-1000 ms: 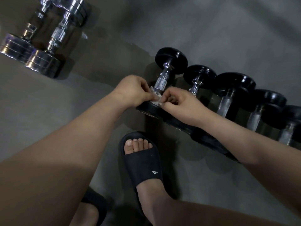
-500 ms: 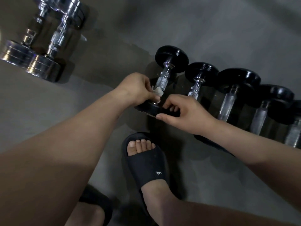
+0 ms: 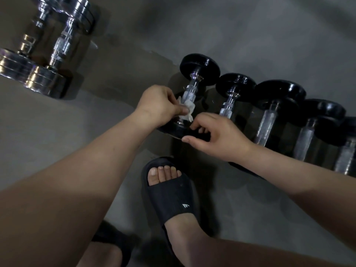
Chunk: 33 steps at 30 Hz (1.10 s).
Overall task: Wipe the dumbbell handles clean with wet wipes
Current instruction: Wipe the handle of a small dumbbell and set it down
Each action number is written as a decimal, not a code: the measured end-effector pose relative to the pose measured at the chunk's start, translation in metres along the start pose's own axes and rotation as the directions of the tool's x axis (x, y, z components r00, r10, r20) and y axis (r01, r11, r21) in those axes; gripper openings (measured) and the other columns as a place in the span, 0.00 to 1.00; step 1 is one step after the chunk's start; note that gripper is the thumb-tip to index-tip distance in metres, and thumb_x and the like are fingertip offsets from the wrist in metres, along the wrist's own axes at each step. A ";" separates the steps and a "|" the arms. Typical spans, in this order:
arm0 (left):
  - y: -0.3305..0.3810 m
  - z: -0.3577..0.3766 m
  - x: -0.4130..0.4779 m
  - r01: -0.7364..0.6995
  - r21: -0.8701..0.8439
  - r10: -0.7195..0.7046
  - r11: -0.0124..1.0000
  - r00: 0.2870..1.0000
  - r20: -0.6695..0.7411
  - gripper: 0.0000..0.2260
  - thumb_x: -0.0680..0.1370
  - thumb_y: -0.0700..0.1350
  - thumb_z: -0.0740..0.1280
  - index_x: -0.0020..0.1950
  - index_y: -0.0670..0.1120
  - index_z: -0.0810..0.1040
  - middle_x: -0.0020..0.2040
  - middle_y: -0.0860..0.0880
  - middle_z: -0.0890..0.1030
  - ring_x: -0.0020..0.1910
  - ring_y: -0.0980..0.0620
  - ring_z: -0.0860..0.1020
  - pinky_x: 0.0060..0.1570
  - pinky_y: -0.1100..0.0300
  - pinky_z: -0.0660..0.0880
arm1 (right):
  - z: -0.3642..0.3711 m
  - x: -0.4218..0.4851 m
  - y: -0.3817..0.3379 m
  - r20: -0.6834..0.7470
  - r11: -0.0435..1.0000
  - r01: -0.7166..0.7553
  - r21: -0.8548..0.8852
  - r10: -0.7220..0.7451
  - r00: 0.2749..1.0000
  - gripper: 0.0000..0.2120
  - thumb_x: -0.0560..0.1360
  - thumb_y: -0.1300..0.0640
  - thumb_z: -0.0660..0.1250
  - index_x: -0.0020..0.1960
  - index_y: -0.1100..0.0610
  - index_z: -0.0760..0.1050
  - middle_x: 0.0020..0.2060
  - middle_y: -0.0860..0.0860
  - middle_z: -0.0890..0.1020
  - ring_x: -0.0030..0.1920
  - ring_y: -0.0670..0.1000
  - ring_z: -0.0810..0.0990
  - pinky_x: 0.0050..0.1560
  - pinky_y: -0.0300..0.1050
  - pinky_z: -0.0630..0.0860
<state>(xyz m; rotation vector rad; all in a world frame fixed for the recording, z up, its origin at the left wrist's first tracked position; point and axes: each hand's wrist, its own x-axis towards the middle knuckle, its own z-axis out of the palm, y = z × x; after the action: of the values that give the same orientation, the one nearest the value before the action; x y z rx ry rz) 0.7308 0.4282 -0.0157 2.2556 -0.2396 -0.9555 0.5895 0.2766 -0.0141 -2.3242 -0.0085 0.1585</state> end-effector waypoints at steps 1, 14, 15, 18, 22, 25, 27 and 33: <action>0.000 0.002 0.001 0.013 -0.051 -0.015 0.999 0.999 -0.037 0.14 0.66 0.53 0.82 0.37 0.48 0.80 0.30 0.53 0.79 0.27 0.56 0.75 0.29 0.63 0.67 | 0.000 0.000 0.000 -0.003 1.000 0.004 0.001 -0.004 1.000 0.17 0.74 0.40 0.72 0.48 0.55 0.78 0.39 0.44 0.77 0.41 0.45 0.77 0.41 0.45 0.77; 0.028 0.024 0.046 -0.003 -0.321 -0.076 0.947 0.969 -0.233 0.15 0.71 0.52 0.78 0.36 0.51 0.73 0.34 0.56 0.77 0.33 0.57 0.75 0.37 0.63 0.73 | 0.003 0.002 0.005 -0.040 0.997 0.069 -0.017 -0.069 0.997 0.17 0.74 0.45 0.74 0.43 0.58 0.75 0.36 0.48 0.75 0.36 0.48 0.73 0.38 0.49 0.75; 0.023 0.024 0.046 -0.008 -0.306 -0.068 0.952 0.969 -0.237 0.14 0.72 0.51 0.78 0.37 0.50 0.73 0.34 0.56 0.77 0.32 0.58 0.74 0.36 0.64 0.72 | 0.004 0.002 0.006 -0.048 0.998 0.059 -0.015 -0.060 0.997 0.16 0.74 0.44 0.74 0.44 0.57 0.76 0.36 0.48 0.76 0.36 0.48 0.74 0.38 0.49 0.75; 0.015 0.022 0.049 0.020 -0.351 -0.125 0.936 0.952 -0.278 0.10 0.72 0.46 0.76 0.39 0.50 0.75 0.36 0.54 0.80 0.34 0.57 0.79 0.36 0.66 0.76 | 0.004 0.000 0.007 -0.055 0.999 0.046 -0.012 -0.047 0.997 0.17 0.74 0.43 0.73 0.46 0.57 0.78 0.37 0.48 0.76 0.37 0.49 0.75 0.38 0.50 0.76; 0.023 0.013 0.052 0.068 -0.222 -0.154 0.973 0.905 -0.397 0.02 0.76 0.46 0.70 0.46 0.49 0.78 0.41 0.53 0.80 0.40 0.54 0.77 0.39 0.65 0.69 | 0.005 0.001 0.006 -0.051 0.997 0.073 -0.022 -0.074 0.996 0.17 0.75 0.44 0.74 0.43 0.58 0.76 0.36 0.47 0.75 0.37 0.48 0.74 0.38 0.50 0.75; 0.034 0.014 0.047 -0.011 -0.181 -0.055 0.984 0.933 -0.355 0.01 0.74 0.44 0.70 0.43 0.49 0.79 0.41 0.52 0.80 0.41 0.53 0.77 0.40 0.64 0.68 | 0.004 0.003 0.006 -0.048 0.996 0.082 -0.030 -0.083 0.995 0.17 0.75 0.45 0.74 0.42 0.58 0.75 0.36 0.47 0.75 0.37 0.49 0.74 0.38 0.50 0.75; 0.036 0.016 0.042 -0.025 -0.303 -0.058 0.953 0.963 -0.262 0.05 0.74 0.47 0.70 0.40 0.48 0.80 0.36 0.52 0.80 0.36 0.54 0.77 0.37 0.63 0.72 | 0.003 0.001 0.007 -0.048 0.997 0.078 -0.029 -0.079 0.996 0.16 0.75 0.45 0.75 0.43 0.58 0.76 0.36 0.46 0.75 0.37 0.48 0.74 0.38 0.48 0.75; 0.008 0.006 0.031 -0.050 -0.454 0.062 0.889 0.998 0.010 0.07 0.75 0.40 0.74 0.47 0.52 0.84 0.47 0.54 0.86 0.48 0.58 0.83 0.60 0.60 0.78 | 0.003 -0.001 0.006 -0.044 0.998 0.058 -0.023 -0.059 0.997 0.16 0.74 0.44 0.74 0.46 0.56 0.78 0.38 0.46 0.77 0.38 0.48 0.76 0.39 0.48 0.76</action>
<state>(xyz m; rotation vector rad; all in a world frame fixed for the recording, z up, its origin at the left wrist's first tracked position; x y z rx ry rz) 0.7502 0.4064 -0.0311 1.7977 -0.0778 -0.9003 0.5875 0.2744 -0.0200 -2.3459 -0.0555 0.0775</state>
